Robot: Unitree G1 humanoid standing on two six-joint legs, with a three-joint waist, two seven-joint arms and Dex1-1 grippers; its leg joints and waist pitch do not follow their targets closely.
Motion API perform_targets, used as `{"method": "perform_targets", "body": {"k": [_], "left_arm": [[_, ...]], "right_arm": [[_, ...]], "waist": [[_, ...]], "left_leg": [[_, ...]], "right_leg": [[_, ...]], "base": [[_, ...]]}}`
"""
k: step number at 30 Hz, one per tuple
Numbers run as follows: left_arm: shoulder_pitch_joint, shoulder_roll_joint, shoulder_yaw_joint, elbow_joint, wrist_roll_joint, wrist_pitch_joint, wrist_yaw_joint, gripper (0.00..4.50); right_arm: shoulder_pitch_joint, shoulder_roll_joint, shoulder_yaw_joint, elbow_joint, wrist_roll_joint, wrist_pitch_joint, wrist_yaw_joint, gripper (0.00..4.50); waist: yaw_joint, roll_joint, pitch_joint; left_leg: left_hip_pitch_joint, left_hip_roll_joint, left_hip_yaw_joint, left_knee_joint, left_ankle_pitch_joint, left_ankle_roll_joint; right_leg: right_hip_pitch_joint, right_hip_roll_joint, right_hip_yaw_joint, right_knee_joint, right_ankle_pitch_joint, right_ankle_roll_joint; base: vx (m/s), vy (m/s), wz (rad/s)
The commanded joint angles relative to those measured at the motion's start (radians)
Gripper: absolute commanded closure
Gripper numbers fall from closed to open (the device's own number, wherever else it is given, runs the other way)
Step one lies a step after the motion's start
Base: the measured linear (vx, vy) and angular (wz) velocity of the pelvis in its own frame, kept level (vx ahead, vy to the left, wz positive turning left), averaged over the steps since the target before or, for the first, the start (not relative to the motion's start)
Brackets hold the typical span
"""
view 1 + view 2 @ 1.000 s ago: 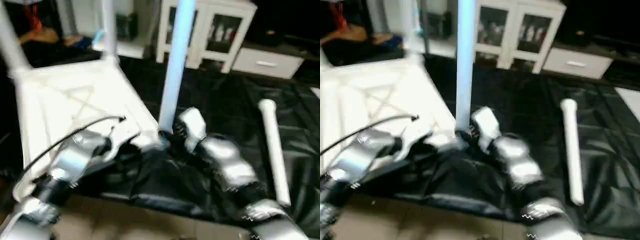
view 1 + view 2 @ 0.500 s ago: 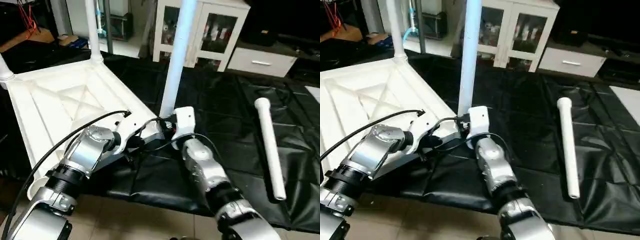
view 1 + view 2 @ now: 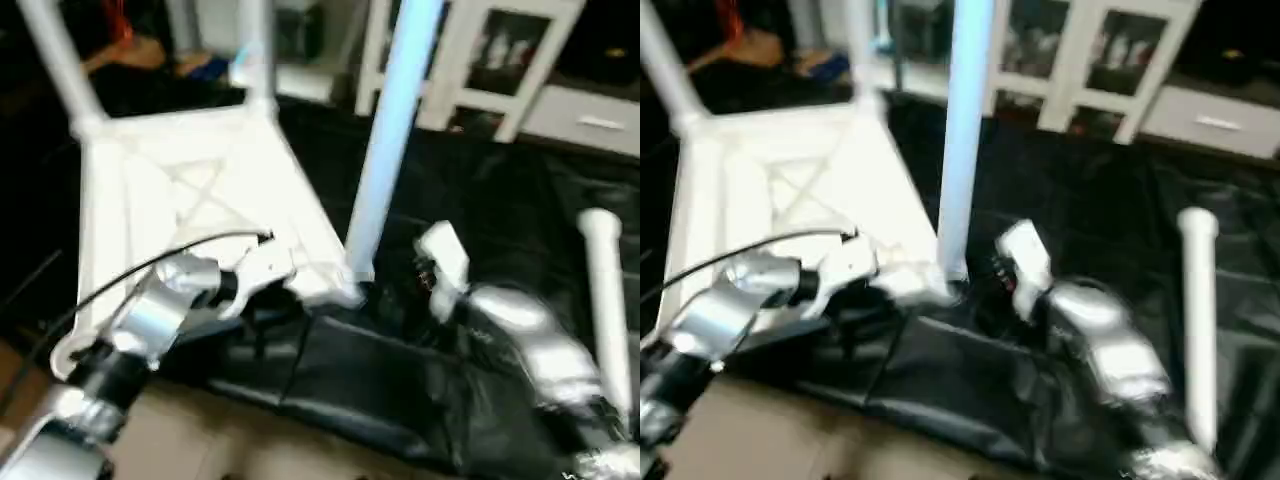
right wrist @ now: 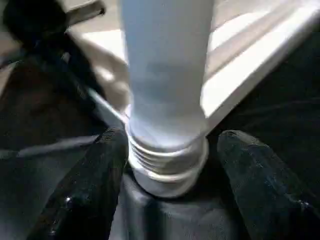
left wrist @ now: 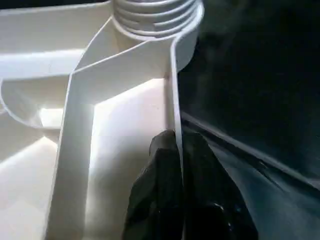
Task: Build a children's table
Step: Rotate leg to tighten
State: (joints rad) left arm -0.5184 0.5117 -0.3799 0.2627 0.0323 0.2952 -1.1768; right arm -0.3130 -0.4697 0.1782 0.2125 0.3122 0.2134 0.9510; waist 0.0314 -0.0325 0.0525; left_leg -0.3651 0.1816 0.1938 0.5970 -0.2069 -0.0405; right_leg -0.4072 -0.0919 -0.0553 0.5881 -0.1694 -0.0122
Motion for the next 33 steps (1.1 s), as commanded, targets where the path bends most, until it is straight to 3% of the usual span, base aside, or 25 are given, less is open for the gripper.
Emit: {"method": "perform_targets", "body": {"k": [1,5,9,12,15,17,22,28,33], "left_arm": [[0.020,-0.016,-0.088,-0.011,-0.006,-0.012,-0.065,4.50],[0.024,-0.010,-0.107,-0.055,-0.037,0.002,-0.124,4.50],[0.020,-0.008,-0.112,-0.051,-0.030,-0.020,-0.145,4.50],[0.018,-0.007,-0.109,-0.041,-0.021,-0.037,-0.146,4.50],[0.018,-0.006,-0.103,-0.039,-0.018,-0.039,-0.145,4.50],[0.017,-0.001,-0.104,-0.040,-0.019,-0.038,-0.143,4.50],[0.016,0.006,-0.106,-0.039,-0.023,-0.036,-0.145,4.50],[0.013,0.004,-0.104,-0.025,-0.020,-0.048,-0.148,4.50],[0.011,0.005,-0.103,-0.019,-0.017,-0.052,-0.147,4.50]], "right_arm": [[-0.003,-0.005,0.009,-0.037,0.019,-0.008,0.048,1.38],[-0.003,-0.054,0.014,-0.074,0.046,0.018,0.149,1.38],[-0.007,-0.072,0.034,-0.119,0.065,0.059,0.194,1.38],[-0.015,-0.079,0.051,-0.114,0.048,0.043,0.212,1.38],[-0.024,-0.091,0.054,-0.102,0.043,0.041,0.235,1.38],[-0.030,-0.109,0.051,-0.092,0.036,0.042,0.266,1.38],[-0.038,-0.146,0.056,-0.077,0.022,0.042,0.315,1.38],[-0.061,-0.146,0.056,-0.040,0.011,0.026,0.326,1.38],[-0.059,-0.127,0.080,-0.030,-0.004,0.014,0.328,1.67]], "waist": [[-0.004,0.009,-0.071],[0.004,0.011,-0.066],[0.001,0.010,-0.057],[0.001,0.010,-0.055],[-0.001,0.005,-0.058],[0.000,0.007,-0.061],[0.000,0.001,-0.065],[0.000,0.001,-0.065],[0.000,0.003,-0.066]], "left_leg": [[0.019,0.048,-0.007,-0.063,-0.028,0.113],[0.023,0.053,-0.008,-0.067,-0.092,0.095],[0.022,0.053,-0.012,-0.077,-0.211,0.033],[0.029,0.054,-0.012,-0.079,-0.257,0.008],[0.022,0.052,-0.013,-0.078,-0.241,0.004],[0.021,0.052,-0.014,-0.077,-0.211,0.012],[0.017,0.050,-0.011,-0.068,-0.136,0.054],[0.017,0.051,-0.012,-0.067,-0.148,0.054],[0.017,0.051,-0.011,-0.065,-0.136,0.057]], "right_leg": [[0.047,-0.047,0.044,-0.026,0.101,-0.308],[0.047,-0.048,0.047,-0.032,-0.004,-0.293],[0.042,-0.047,0.050,-0.051,-0.186,-0.243],[0.034,-0.047,0.052,-0.060,-0.252,-0.222],[0.039,-0.047,0.053,-0.058,-0.245,-0.211],[0.041,-0.047,0.051,-0.052,-0.210,-0.215],[0.046,-0.047,0.050,-0.041,-0.117,-0.246],[0.046,-0.048,0.050,-0.044,-0.155,-0.248],[0.046,-0.047,0.049,-0.042,-0.134,-0.251]], "base": [[0.059,0.007,0.03],[0.000,0.000,0.00],[0.000,0.000,0.00],[0.000,0.000,0.00],[0.000,0.000,0.00],[0.000,0.000,0.00],[0.000,0.000,0.00],[0.000,0.000,0.00],[0.000,0.000,0.00]]}}
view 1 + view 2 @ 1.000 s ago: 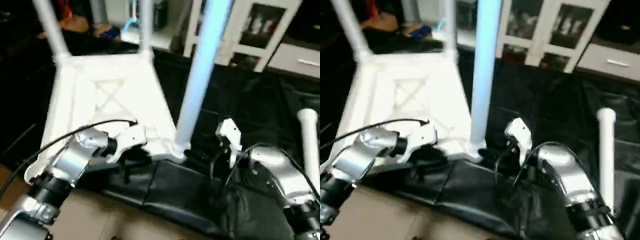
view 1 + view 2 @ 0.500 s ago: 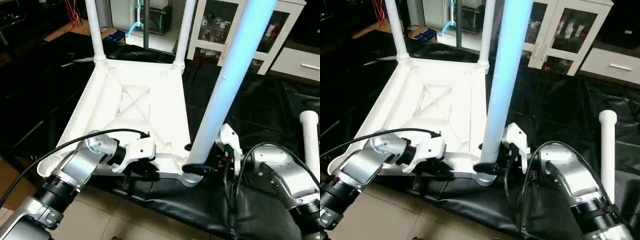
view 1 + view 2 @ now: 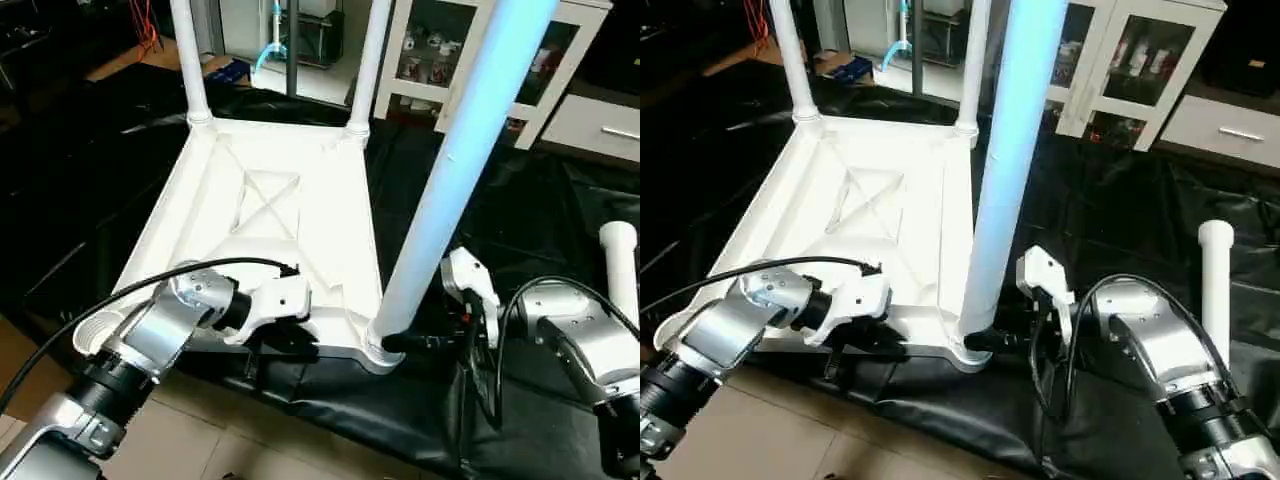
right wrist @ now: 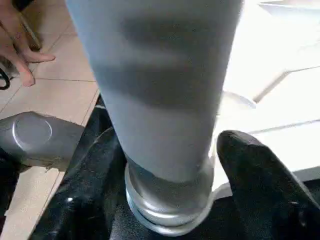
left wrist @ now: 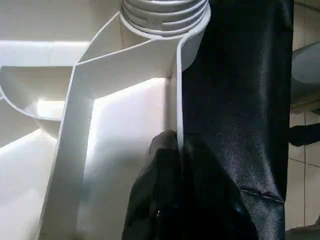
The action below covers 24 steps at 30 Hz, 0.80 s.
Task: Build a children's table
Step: Rotate leg to tighten
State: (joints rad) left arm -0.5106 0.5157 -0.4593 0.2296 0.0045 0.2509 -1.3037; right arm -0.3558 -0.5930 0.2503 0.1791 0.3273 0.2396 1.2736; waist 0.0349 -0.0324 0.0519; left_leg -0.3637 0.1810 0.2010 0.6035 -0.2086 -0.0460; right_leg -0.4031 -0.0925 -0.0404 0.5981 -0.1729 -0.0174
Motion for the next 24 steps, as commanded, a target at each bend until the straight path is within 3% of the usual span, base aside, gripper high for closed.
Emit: {"method": "perform_targets", "body": {"k": [1,8,13,16,17,18,19,20,21,22,23,24], "left_arm": [[0.001,0.002,-0.024,0.015,0.010,-0.008,-0.020,4.50],[0.000,0.005,-0.026,0.018,0.013,-0.011,-0.022,4.50],[0.000,0.003,-0.022,0.025,0.019,-0.006,-0.006,4.50],[-0.027,-0.047,0.009,0.075,0.040,0.061,0.109,4.50],[-0.041,-0.073,0.024,0.096,0.046,0.091,0.160,4.50],[-0.063,-0.111,0.047,0.128,0.052,0.132,0.232,4.50],[-0.097,-0.179,0.084,0.177,0.055,0.187,0.350,4.50],[-0.104,-0.194,0.093,0.188,0.055,0.197,0.376,4.50],[-0.134,-0.258,0.131,0.233,0.047,0.245,0.473,4.50],[-0.141,-0.273,0.138,0.243,0.045,0.252,0.494,4.50],[-0.148,-0.286,0.144,0.253,0.044,0.257,0.512,4.50],[-0.169,-0.328,0.167,0.292,0.043,0.247,0.589,4.50]], "right_arm": [[-0.014,-0.001,0.016,0.009,-0.028,-0.020,0.007,1.82],[-0.015,0.024,0.005,0.032,-0.034,-0.021,-0.025,2.34],[-0.023,0.066,-0.023,0.103,-0.079,-0.046,-0.152,2.43],[-0.050,0.141,-0.054,0.230,-0.183,-0.020,-0.446,2.46],[-0.059,0.172,-0.074,0.268,-0.201,0.006,-0.551,2.46],[-0.068,0.218,-0.108,0.302,-0.199,0.048,-0.666,2.47],[-0.080,0.287,-0.151,0.344,-0.204,0.086,-0.843,2.49],[-0.083,0.301,-0.159,0.353,-0.204,0.092,-0.876,2.49],[-0.096,0.370,-0.195,0.398,-0.207,0.092,-1.032,2.50],[-0.099,0.387,-0.204,0.409,-0.208,0.085,-1.073,2.51],[-0.102,0.403,-0.213,0.419,-0.209,0.076,-1.112,2.51],[-0.111,0.454,-0.227,0.448,-0.210,0.050,-1.206,2.51]], "waist": [[-0.003,0.004,-0.065],[-0.005,0.007,-0.064],[-0.012,0.005,-0.056],[-0.028,0.003,-0.051],[-0.043,0.004,-0.048],[-0.054,0.002,-0.051],[-0.059,0.004,-0.051],[-0.072,0.006,-0.050],[-0.076,0.007,-0.056],[-0.086,0.016,-0.055],[-0.090,0.015,-0.058],[-0.096,0.012,-0.060]], "left_leg": [[0.016,0.051,-0.019,-0.073,-0.139,0.059],[0.016,0.051,-0.021,-0.074,-0.164,0.049],[0.015,0.050,-0.024,-0.080,-0.251,0.014],[0.017,0.046,-0.031,-0.086,-0.322,-0.027],[0.014,0.041,-0.036,-0.087,-0.356,-0.050],[0.010,0.038,-0.046,-0.088,-0.379,-0.066],[0.009,0.038,-0.049,-0.089,-0.385,-0.071],[0.007,0.036,-0.053,-0.089,-0.401,-0.080],[0.008,0.035,-0.065,-0.089,-0.427,-0.081],[0.009,0.034,-0.068,-0.089,-0.439,-0.078],[0.011,0.034,-0.069,-0.090,-0.446,-0.074],[0.001,0.035,-0.072,-0.092,-0.444,-0.063]], "right_leg": [[0.042,-0.046,0.034,-0.052,-0.138,-0.246],[0.042,-0.046,0.034,-0.054,-0.163,-0.241],[0.037,-0.048,0.034,-0.068,-0.297,-0.206],[0.030,-0.045,0.031,-0.078,-0.426,-0.165],[0.029,-0.044,0.026,-0.082,-0.492,-0.140],[0.035,-0.047,0.019,-0.087,-0.557,-0.105],[0.036,-0.048,0.017,-0.089,-0.572,-0.096],[0.031,-0.048,0.011,-0.096,-0.589,-0.082],[0.036,-0.050,0.003,-0.101,-0.587,-0.075],[0.031,-0.051,0.002,-0.103,-0.545,-0.090],[0.033,-0.050,0.000,-0.106,-0.517,-0.099],[0.042,-0.049,-0.005,-0.102,-0.457,-0.113]], "base": [[0.000,0.000,0.00],[0.000,0.000,0.00],[0.000,0.000,0.00],[0.000,0.000,0.00],[-0.060,-0.001,-0.10],[-0.078,0.013,-0.19],[-0.078,0.013,-0.19],[-0.071,0.028,-0.22],[-0.057,0.039,-0.19],[-0.057,0.039,-0.19],[0.000,0.000,0.00],[0.000,0.000,0.00]]}}
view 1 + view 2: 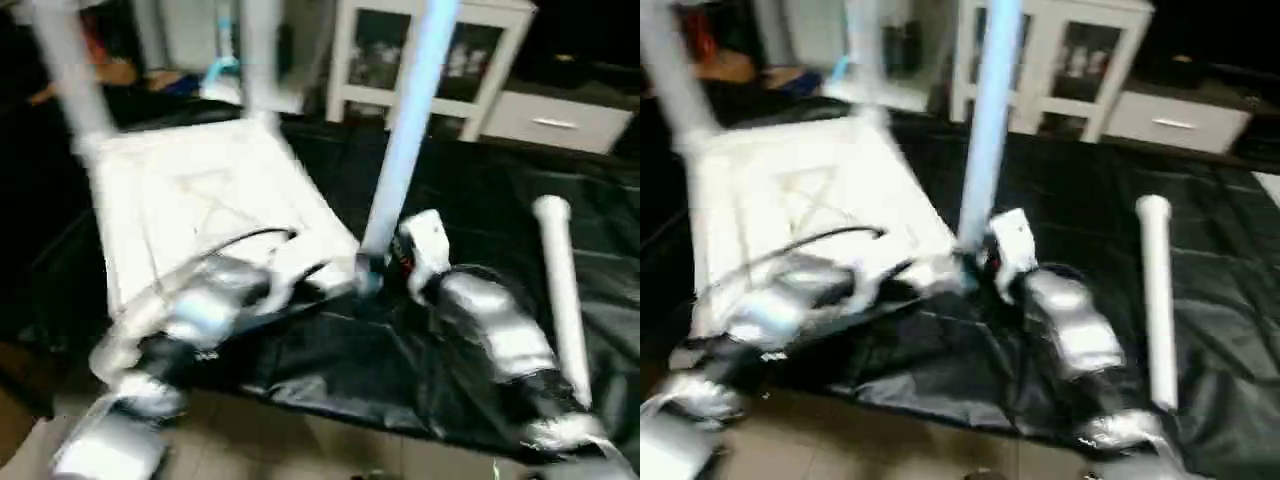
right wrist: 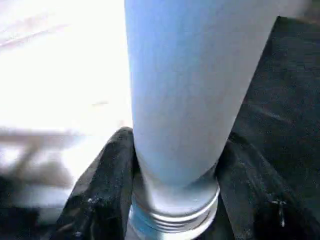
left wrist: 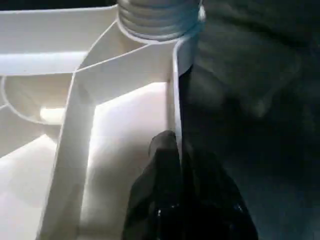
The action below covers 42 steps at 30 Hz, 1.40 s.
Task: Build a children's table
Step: Rotate leg to tighten
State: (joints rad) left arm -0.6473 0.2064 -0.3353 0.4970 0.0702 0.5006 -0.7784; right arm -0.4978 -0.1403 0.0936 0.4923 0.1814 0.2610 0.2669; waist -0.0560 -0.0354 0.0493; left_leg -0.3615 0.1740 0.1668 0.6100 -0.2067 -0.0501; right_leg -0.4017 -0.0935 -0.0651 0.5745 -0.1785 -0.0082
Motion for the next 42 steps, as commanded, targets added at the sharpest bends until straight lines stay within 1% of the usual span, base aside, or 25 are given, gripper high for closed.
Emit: {"method": "perform_targets", "body": {"k": [1,3,5,7,8,9,10,11,12,14,17,19,20,22,23,24,25,26,27,28,30,33,36,41,42], "left_arm": [[-0.042,-0.036,0.051,0.042,-0.023,-0.008,0.091,4.50],[-0.073,-0.085,0.061,0.102,-0.013,-0.055,0.175,4.50],[-0.090,-0.105,0.060,0.125,-0.004,-0.080,0.184,4.50],[-0.093,-0.106,0.061,0.125,0.002,-0.080,0.182,4.50],[-0.093,-0.105,0.062,0.123,0.004,-0.079,0.176,4.50],[-0.089,-0.093,0.053,0.121,0.015,-0.085,0.159,4.50],[-0.084,-0.085,0.047,0.115,0.016,-0.087,0.143,4.50],[-0.082,-0.083,0.045,0.114,0.015,-0.086,0.139,4.50],[-0.076,-0.073,0.036,0.108,0.015,-0.095,0.121,4.50],[-0.057,-0.041,0.005,0.099,0.007,-0.135,0.050,4.50],[-0.037,-0.007,-0.017,0.079,0.003,-0.163,-0.014,4.50],[0.004,0.060,-0.055,0.021,-0.004,-0.224,-0.139,4.50],[0.020,0.086,-0.069,-0.003,-0.009,-0.252,-0.193,4.50],[0.070,0.158,-0.098,-0.090,-0.042,-0.268,-0.337,4.50],[0.074,0.163,-0.100,-0.096,-0.043,-0.268,-0.346,4.50],[0.083,0.179,-0.106,-0.113,-0.045,-0.265,-0.369,4.50],[0.097,0.208,-0.118,-0.136,-0.047,-0.272,-0.406,4.50],[0.107,0.227,-0.128,-0.150,-0.050,-0.275,-0.431,4.50],[0.112,0.239,-0.134,-0.160,-0.055,-0.276,-0.448,4.50],[0.117,0.249,-0.136,-0.172,-0.062,-0.272,-0.465,4.50],[0.128,0.266,-0.136,-0.200,-0.080,-0.260,-0.498,4.50],[0.135,0.276,-0.131,-0.212,-0.084,-0.264,-0.508,4.50],[0.139,0.282,-0.128,-0.220,-0.085,-0.265,-0.517,4.50],[0.146,0.291,-0.129,-0.241,-0.091,-0.254,-0.529,4.50],[0.147,0.293,-0.129,-0.244,-0.092,-0.252,-0.530,4.50]], "right_arm": [[0.027,0.024,-0.076,0.147,-0.065,0.015,-0.244,2.51],[0.000,0.108,-0.075,0.209,-0.071,-0.050,-0.350,2.51],[-0.036,0.168,-0.084,0.247,-0.046,-0.141,-0.358,2.51],[-0.047,0.181,-0.095,0.254,-0.027,-0.166,-0.339,2.52],[-0.055,0.190,-0.102,0.252,-0.009,-0.182,-0.306,2.52],[-0.048,0.202,-0.094,0.191,0.024,-0.209,-0.170,2.52],[-0.032,0.196,-0.083,0.152,0.025,-0.221,-0.121,2.52],[-0.027,0.193,-0.077,0.139,0.025,-0.227,-0.110,2.17],[-0.013,0.179,-0.062,0.111,0.017,-0.232,-0.091,1.82],[0.024,0.125,-0.013,0.040,-0.016,-0.240,-0.054,1.82],[0.049,0.090,-0.015,-0.015,0.012,-0.191,-0.004,1.48],[0.079,-0.007,0.012,-0.102,0.031,-0.128,0.125,1.48],[0.089,-0.038,0.016,-0.130,0.044,-0.113,0.181,1.48],[0.117,-0.136,0.039,-0.203,0.078,-0.082,0.364,1.48],[0.119,-0.144,0.042,-0.208,0.078,-0.083,0.381,1.48],[0.127,-0.174,0.054,-0.224,0.073,-0.090,0.433,1.48],[0.140,-0.226,0.073,-0.241,0.068,-0.112,0.516,1.48],[0.149,-0.265,0.084,-0.255,0.069,-0.125,0.576,1.48],[0.155,-0.288,0.090,-0.264,0.074,-0.133,0.613,1.48],[0.157,-0.302,0.091,-0.269,0.080,-0.131,0.635,1.48],[0.163,-0.345,0.099,-0.291,0.108,-0.110,0.716,1.48],[0.166,-0.385,0.112,-0.313,0.131,-0.089,0.788,1.48],[0.156,-0.397,0.113,-0.314,0.145,-0.078,0.837,1.48],[0.140,-0.392,0.114,-0.295,0.152,-0.079,0.882,1.87],[0.140,-0.392,0.116,-0.294,0.154,-0.076,0.889,2.11]], "waist": [[-0.006,0.017,-0.055],[-0.004,0.013,-0.059],[-0.003,0.015,-0.057],[-0.004,0.016,-0.057],[-0.003,0.017,-0.057],[-0.001,0.022,-0.058],[0.002,0.019,-0.059],[0.005,0.018,-0.061],[0.008,0.017,-0.061],[0.017,0.016,-0.062],[0.016,0.016,-0.066],[0.023,0.019,-0.069],[0.025,0.018,-0.070],[0.036,0.024,-0.072],[0.039,0.025,-0.073],[0.046,0.028,-0.071],[0.053,0.034,-0.072],[0.057,0.030,-0.072],[0.065,0.028,-0.068],[0.070,0.032,-0.066],[0.071,0.027,-0.065],[0.074,0.025,-0.062],[0.080,0.020,-0.061],[0.083,0.018,-0.065],[0.083,0.018,-0.065]], "left_leg": [[-0.002,0.040,-0.034,-0.099,-0.451,-0.054],[0.017,0.034,-0.023,-0.088,-0.447,-0.042],[0.011,0.035,-0.024,-0.091,-0.449,-0.030],[0.008,0.038,-0.025,-0.094,-0.454,-0.022],[0.008,0.040,-0.024,-0.096,-0.449,-0.019],[0.007,0.041,-0.023,-0.096,-0.437,-0.015],[0.003,0.042,-0.021,-0.096,-0.420,-0.002],[0.002,0.043,-0.019,-0.096,-0.397,0.003],[0.001,0.044,-0.016,-0.096,-0.358,0.011],[0.002,0.044,-0.013,-0.093,-0.330,0.028],[-0.004,0.045,-0.010,-0.090,-0.273,0.039],[0.000,0.048,-0.009,-0.088,-0.221,0.057],[-0.006,0.050,-0.008,-0.086,-0.170,0.074],[-0.001,0.056,-0.004,-0.080,-0.108,0.110],[0.001,0.056,-0.004,-0.079,-0.094,0.114],[0.010,0.055,0.004,-0.077,-0.086,0.118],[0.013,0.056,0.003,-0.078,-0.088,0.112],[0.014,0.058,0.004,-0.079,-0.090,0.112],[0.017,0.058,0.009,-0.080,-0.101,0.109],[0.022,0.059,0.012,-0.082,-0.126,0.103],[0.015,0.059,0.010,-0.085,-0.151,0.082],[0.017,0.061,0.013,-0.088,-0.189,0.062],[0.019,0.061,0.019,-0.086,-0.207,0.046],[0.016,0.059,0.018,-0.084,-0.169,0.045],[0.014,0.059,0.018,-0.084,-0.162,0.047]], "right_leg": [[0.035,-0.047,0.021,-0.080,-0.441,-0.128],[0.016,-0.049,0.026,-0.087,-0.420,-0.150],[0.023,-0.048,0.023,-0.087,-0.420,-0.145],[0.026,-0.048,0.024,-0.084,-0.402,-0.143],[0.027,-0.047,0.026,-0.081,-0.374,-0.150],[0.029,-0.046,0.027,-0.077,-0.338,-0.161],[0.035,-0.046,0.029,-0.075,-0.305,-0.170],[0.037,-0.047,0.032,-0.073,-0.283,-0.177],[0.037,-0.047,0.034,-0.067,-0.245,-0.195],[0.039,-0.048,0.035,-0.068,-0.246,-0.203],[0.041,-0.048,0.037,-0.060,-0.218,-0.220],[0.045,-0.047,0.038,-0.054,-0.150,-0.238],[0.051,-0.045,0.037,-0.042,-0.083,-0.253],[0.052,-0.045,0.039,-0.027,0.017,-0.290],[0.052,-0.045,0.038,-0.024,0.036,-0.297],[0.042,-0.043,0.039,-0.024,0.054,-0.312],[0.045,-0.042,0.038,-0.021,0.050,-0.315],[0.047,-0.041,0.038,-0.023,0.048,-0.311],[0.045,-0.042,0.040,-0.023,0.041,-0.311],[0.040,-0.043,0.042,-0.026,0.009,-0.308],[0.047,-0.044,0.042,-0.028,-0.040,-0.295],[0.044,-0.046,0.045,-0.036,-0.114,-0.271],[0.038,-0.047,0.049,-0.041,-0.176,-0.249],[0.039,-0.045,0.048,-0.036,-0.154,-0.241],[0.040,-0.045,0.048,-0.035,-0.147,-0.242]], "base": [[0.000,0.000,0.00],[0.000,0.000,0.00],[0.000,0.000,0.00],[0.000,0.000,0.00],[0.000,0.000,0.00],[0.000,0.000,0.00],[0.000,0.000,0.00],[0.000,0.000,0.00],[0.000,0.000,0.00],[0.000,0.000,0.00],[0.000,0.000,0.00],[0.000,0.000,0.00],[0.057,-0.024,0.02],[0.063,-0.010,-0.02],[0.062,-0.006,-0.01],[0.000,0.000,0.00],[0.000,0.000,0.00],[0.000,0.000,0.00],[0.000,0.000,0.00],[0.000,0.000,0.00],[0.000,0.000,0.00],[0.000,0.000,0.00],[0.000,0.000,0.00],[0.000,0.000,0.00],[0.000,0.000,0.00]]}}
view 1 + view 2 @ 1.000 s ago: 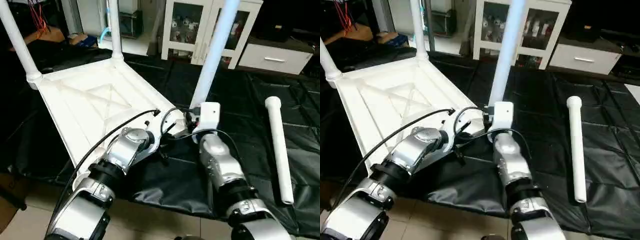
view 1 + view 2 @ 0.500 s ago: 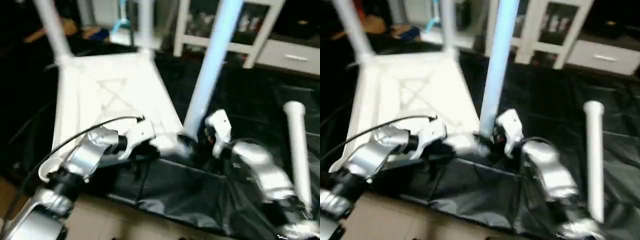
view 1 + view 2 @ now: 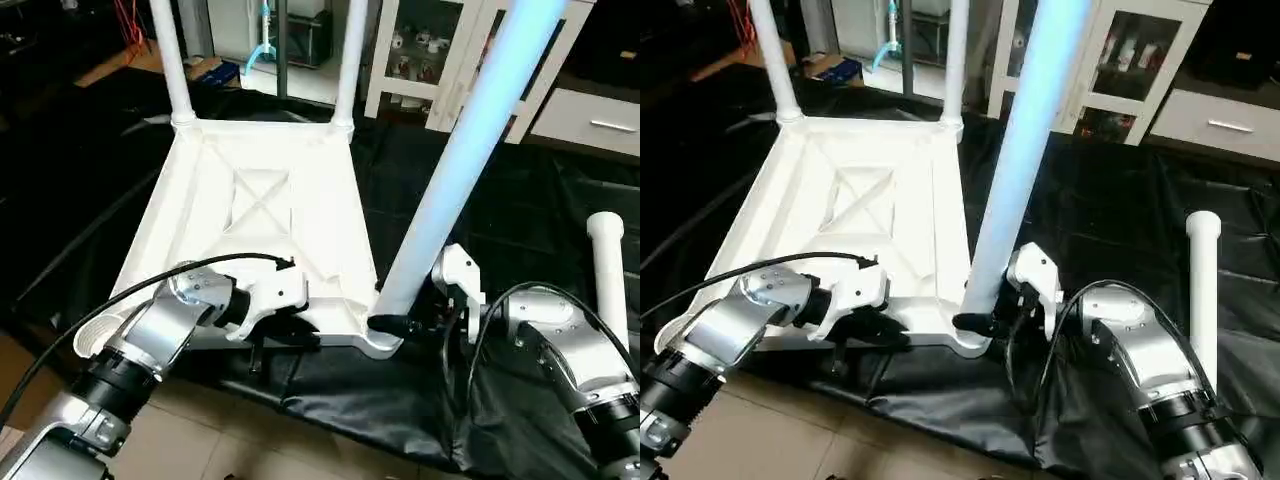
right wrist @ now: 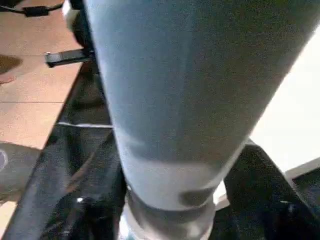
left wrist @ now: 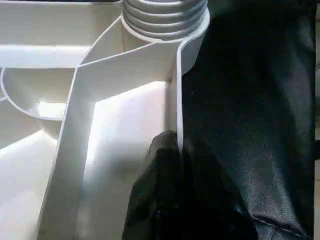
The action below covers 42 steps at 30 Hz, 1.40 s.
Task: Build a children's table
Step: Rotate leg to tighten
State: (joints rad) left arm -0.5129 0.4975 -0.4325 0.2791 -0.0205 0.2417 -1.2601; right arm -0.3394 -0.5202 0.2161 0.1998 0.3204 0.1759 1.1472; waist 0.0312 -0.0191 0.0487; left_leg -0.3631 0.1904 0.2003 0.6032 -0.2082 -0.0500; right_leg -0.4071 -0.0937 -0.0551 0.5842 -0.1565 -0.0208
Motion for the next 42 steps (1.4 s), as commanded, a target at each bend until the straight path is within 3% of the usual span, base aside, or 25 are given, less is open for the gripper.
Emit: {"method": "perform_targets", "body": {"k": [1,8,9,10,11,12,13,15,16,17,19,21,24,25,28,29,30,32,34,35,36,37,39,41,42], "left_arm": [[0.013,0.003,-0.032,-0.028,-0.003,0.008,-0.048,4.50],[0.009,-0.002,-0.032,-0.029,0.004,0.029,-0.032,4.50],[-0.003,-0.016,-0.029,-0.010,0.019,0.047,-0.001,4.50],[-0.003,-0.016,-0.029,-0.010,0.019,0.047,-0.001,4.50],[-0.015,-0.034,-0.023,0.010,0.028,0.064,0.033,4.50],[-0.028,-0.056,-0.014,0.029,0.035,0.088,0.074,4.50],[-0.044,-0.081,-0.006,0.052,0.046,0.107,0.121,4.50],[-0.063,-0.106,0.002,0.081,0.060,0.131,0.175,4.50],[-0.104,-0.172,0.032,0.155,0.089,0.200,0.325,4.50],[-0.104,-0.172,0.032,0.155,0.089,0.200,0.325,4.50],[-0.155,-0.262,0.069,0.250,0.116,0.252,0.510,4.50],[-0.180,-0.316,0.075,0.304,0.127,0.228,0.582,4.50],[-0.193,-0.345,0.078,0.332,0.130,0.205,0.604,4.50],[-0.202,-0.358,0.082,0.341,0.128,0.194,0.603,4.50],[-0.208,-0.359,0.081,0.346,0.131,0.191,0.590,4.50],[-0.208,-0.359,0.081,0.346,0.131,0.191,0.590,4.50],[-0.206,-0.348,0.075,0.344,0.131,0.179,0.571,4.50],[-0.202,-0.333,0.062,0.343,0.133,0.159,0.547,4.50],[-0.172,-0.282,0.028,0.301,0.119,0.108,0.437,4.50],[-0.162,-0.265,0.017,0.287,0.117,0.082,0.403,4.50],[-0.146,-0.238,0.004,0.259,0.112,0.088,0.357,4.50],[-0.133,-0.214,-0.006,0.237,0.109,0.089,0.320,4.50],[-0.100,-0.161,-0.027,0.188,0.093,0.008,0.219,4.50],[-0.080,-0.134,-0.032,0.151,0.068,0.001,0.158,4.50],[-0.050,-0.090,-0.039,0.087,0.035,0.024,0.075,4.50]], "right_arm": [[-0.019,-0.012,-0.006,0.000,0.015,0.011,0.012,2.11],[-0.024,0.020,-0.017,0.028,0.003,0.032,-0.044,2.55],[-0.036,0.056,-0.019,0.094,-0.067,0.037,-0.175,2.57],[-0.036,0.056,-0.019,0.094,-0.067,0.037,-0.175,2.58],[-0.045,0.086,-0.022,0.152,-0.118,0.057,-0.289,2.59],[-0.053,0.118,-0.034,0.202,-0.153,0.084,-0.396,2.60],[-0.064,0.157,-0.060,0.250,-0.174,0.112,-0.521,2.60],[-0.076,0.191,-0.091,0.289,-0.190,0.135,-0.642,2.61],[-0.096,0.247,-0.136,0.354,-0.228,0.173,-0.876,2.61],[-0.096,0.247,-0.136,0.354,-0.228,0.173,-0.876,2.61],[-0.108,0.333,-0.185,0.408,-0.256,0.138,-1.133,2.62],[-0.120,0.415,-0.200,0.436,-0.253,0.092,-1.242,2.62],[-0.137,0.465,-0.190,0.453,-0.247,0.042,-1.253,2.62],[-0.158,0.500,-0.199,0.460,-0.212,-0.024,-1.217,2.62],[-0.172,0.529,-0.201,0.435,-0.144,-0.078,-1.080,2.62],[-0.172,0.529,-0.201,0.435,-0.144,-0.078,-1.080,2.62],[-0.153,0.521,-0.180,0.380,-0.127,-0.091,-0.995,2.27],[-0.137,0.504,-0.163,0.340,-0.129,-0.092,-0.958,1.92],[-0.103,0.455,-0.160,0.262,-0.096,-0.052,-0.878,1.82],[-0.096,0.438,-0.155,0.245,-0.089,-0.046,-0.848,1.71],[-0.083,0.411,-0.150,0.209,-0.059,-0.013,-0.787,1.58],[-0.073,0.385,-0.144,0.179,-0.036,0.018,-0.733,1.52],[-0.051,0.299,-0.092,0.132,-0.054,0.006,-0.602,1.47],[-0.036,0.252,-0.068,0.099,-0.047,0.013,-0.526,1.47],[-0.004,0.158,-0.031,0.040,-0.036,0.016,-0.370,1.47]], "waist": [[-0.004,0.001,-0.066],[-0.005,0.003,-0.066],[-0.006,0.007,-0.063],[-0.008,0.006,-0.061],[-0.015,0.002,-0.058],[-0.025,0.002,-0.050],[-0.039,-0.001,-0.049],[-0.054,-0.001,-0.053],[-0.064,0.001,-0.050],[-0.068,0.002,-0.051],[-0.074,0.006,-0.055],[-0.087,0.007,-0.053],[-0.095,0.010,-0.050],[-0.100,0.017,-0.052],[-0.105,0.027,-0.049],[-0.110,0.027,-0.051],[-0.108,0.025,-0.052],[-0.101,0.022,-0.054],[-0.097,0.019,-0.058],[-0.095,0.024,-0.058],[-0.093,0.020,-0.063],[-0.089,0.025,-0.062],[-0.082,0.025,-0.064],[-0.066,0.023,-0.067],[-0.059,0.025,-0.074]], "left_leg": [[0.016,0.042,-0.015,-0.075,-0.140,0.054],[0.016,0.041,-0.014,-0.074,-0.137,0.058],[0.016,0.042,-0.015,-0.076,-0.155,0.045],[0.016,0.041,-0.014,-0.077,-0.173,0.036],[0.010,0.038,-0.020,-0.083,-0.223,0.011],[0.015,0.034,-0.019,-0.084,-0.290,-0.018],[0.019,0.032,-0.028,-0.084,-0.347,-0.046],[0.016,0.030,-0.040,-0.087,-0.391,-0.060],[0.014,0.028,-0.041,-0.087,-0.406,-0.062],[0.022,0.024,-0.044,-0.081,-0.424,-0.072],[0.029,0.023,-0.047,-0.080,-0.444,-0.067],[0.026,0.020,-0.051,-0.082,-0.476,-0.060],[0.036,0.019,-0.058,-0.082,-0.544,-0.038],[0.031,0.021,-0.062,-0.087,-0.555,-0.032],[0.035,0.027,-0.066,-0.095,-0.589,-0.035],[0.031,0.030,-0.068,-0.098,-0.594,-0.034],[0.026,0.031,-0.066,-0.100,-0.574,-0.031],[0.024,0.029,-0.058,-0.097,-0.528,-0.018],[0.007,0.031,-0.055,-0.099,-0.448,0.001],[0.005,0.033,-0.053,-0.101,-0.412,0.007],[0.004,0.036,-0.052,-0.099,-0.377,0.014],[0.006,0.037,-0.047,-0.097,-0.353,0.024],[0.011,0.040,-0.039,-0.091,-0.315,0.030],[0.014,0.039,-0.033,-0.084,-0.271,0.040],[0.010,0.038,-0.030,-0.079,-0.199,0.056]], "right_leg": [[0.046,-0.044,0.038,-0.041,-0.146,-0.234],[0.046,-0.044,0.037,-0.042,-0.146,-0.242],[0.044,-0.044,0.037,-0.045,-0.175,-0.236],[0.040,-0.042,0.037,-0.049,-0.198,-0.231],[0.047,-0.044,0.036,-0.054,-0.278,-0.205],[0.034,-0.041,0.036,-0.065,-0.383,-0.176],[0.032,-0.041,0.035,-0.071,-0.479,-0.146],[0.036,-0.044,0.028,-0.079,-0.548,-0.106],[0.029,-0.042,0.027,-0.085,-0.566,-0.094],[0.023,-0.042,0.020,-0.093,-0.601,-0.078],[0.021,-0.043,0.012,-0.102,-0.596,-0.076],[0.019,-0.039,0.000,-0.114,-0.598,-0.064],[0.019,-0.039,-0.017,-0.130,-0.610,-0.043],[0.026,-0.041,-0.020,-0.127,-0.591,-0.043],[0.029,-0.043,-0.027,-0.129,-0.544,-0.063],[0.038,-0.047,-0.029,-0.127,-0.502,-0.077],[0.041,-0.048,-0.024,-0.122,-0.463,-0.097],[0.039,-0.054,-0.012,-0.119,-0.434,-0.126],[0.053,-0.056,-0.003,-0.105,-0.372,-0.150],[0.053,-0.055,0.000,-0.098,-0.337,-0.166],[0.060,-0.056,0.002,-0.092,-0.303,-0.180],[0.056,-0.054,0.003,-0.088,-0.279,-0.197],[0.050,-0.053,0.008,-0.083,-0.237,-0.219],[0.049,-0.051,0.014,-0.071,-0.194,-0.235],[0.055,-0.048,0.016,-0.054,-0.109,-0.254]], "base": [[0.000,0.000,0.00],[0.000,0.000,0.00],[0.000,0.000,0.00],[0.000,0.000,0.00],[0.000,0.000,0.00],[0.000,0.000,0.00],[0.000,0.000,0.00],[-0.060,-0.003,-0.10],[-0.063,0.002,-0.13],[-0.060,0.006,-0.13],[-0.056,0.006,-0.05],[0.000,0.000,0.00],[0.000,0.000,0.00],[0.000,0.000,0.00],[0.000,0.000,0.00],[0.000,0.000,0.00],[0.000,0.000,0.00],[0.000,0.000,0.00],[0.000,0.000,0.00],[0.000,0.000,0.00],[0.000,0.000,0.00],[0.000,0.000,0.00],[0.066,-0.037,0.07],[0.074,-0.039,0.10],[0.082,-0.037,0.07]]}}
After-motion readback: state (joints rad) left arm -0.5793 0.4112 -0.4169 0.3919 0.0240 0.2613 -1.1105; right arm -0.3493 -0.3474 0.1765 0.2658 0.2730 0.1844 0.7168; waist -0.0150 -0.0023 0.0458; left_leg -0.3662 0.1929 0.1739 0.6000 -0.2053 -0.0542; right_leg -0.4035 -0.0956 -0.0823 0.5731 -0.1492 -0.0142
